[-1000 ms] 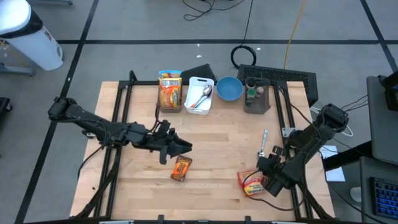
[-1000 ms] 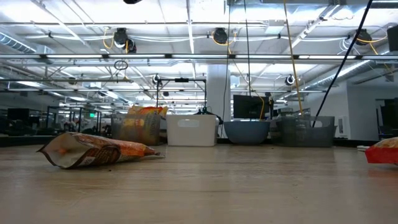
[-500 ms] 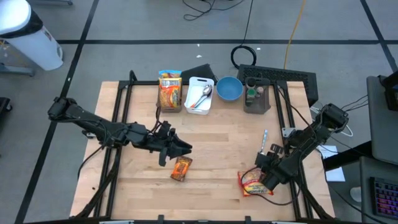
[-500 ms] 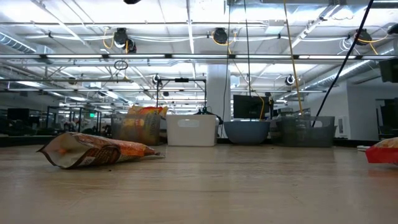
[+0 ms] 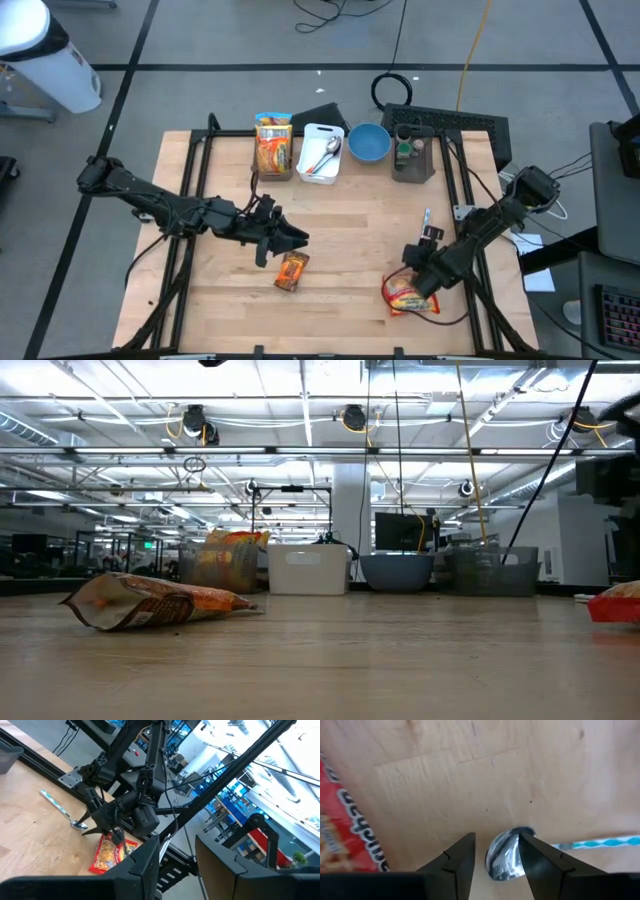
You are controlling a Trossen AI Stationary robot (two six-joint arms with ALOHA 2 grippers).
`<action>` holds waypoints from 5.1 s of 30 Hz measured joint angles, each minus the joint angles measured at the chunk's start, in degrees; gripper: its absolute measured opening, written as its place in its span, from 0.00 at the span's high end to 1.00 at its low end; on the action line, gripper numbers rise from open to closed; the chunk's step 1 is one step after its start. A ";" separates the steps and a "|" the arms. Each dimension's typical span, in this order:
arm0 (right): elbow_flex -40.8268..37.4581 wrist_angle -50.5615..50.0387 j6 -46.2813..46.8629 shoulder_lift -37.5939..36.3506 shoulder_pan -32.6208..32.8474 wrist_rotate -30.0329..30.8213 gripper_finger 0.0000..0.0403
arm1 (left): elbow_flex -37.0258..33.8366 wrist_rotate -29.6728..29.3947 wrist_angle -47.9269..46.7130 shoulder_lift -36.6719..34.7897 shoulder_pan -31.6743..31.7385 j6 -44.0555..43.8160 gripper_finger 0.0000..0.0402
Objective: Pick & Place Food Item
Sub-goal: Put the white and blue spoon into the white bin
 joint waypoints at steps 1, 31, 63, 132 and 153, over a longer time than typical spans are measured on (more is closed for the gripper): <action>-0.60 0.96 -0.11 -0.04 -0.39 -0.59 0.64 | 0.00 0.01 0.00 0.00 0.00 0.00 0.67; -5.87 0.75 5.72 -2.78 -1.07 -4.12 0.98 | 0.00 -0.04 -0.04 -0.03 1.11 -1.00 0.67; 15.74 25.80 -30.77 -20.08 -20.50 -6.54 1.00 | 0.01 3.00 -12.22 -0.07 7.55 5.05 0.67; 16.01 45.55 -28.63 -19.47 -31.32 -41.05 1.00 | 39.82 22.05 -61.00 22.05 12.72 33.90 0.67; 16.01 44.44 -28.61 -19.54 -31.34 -40.96 1.00 | 39.76 22.31 -61.88 20.70 12.68 35.74 0.90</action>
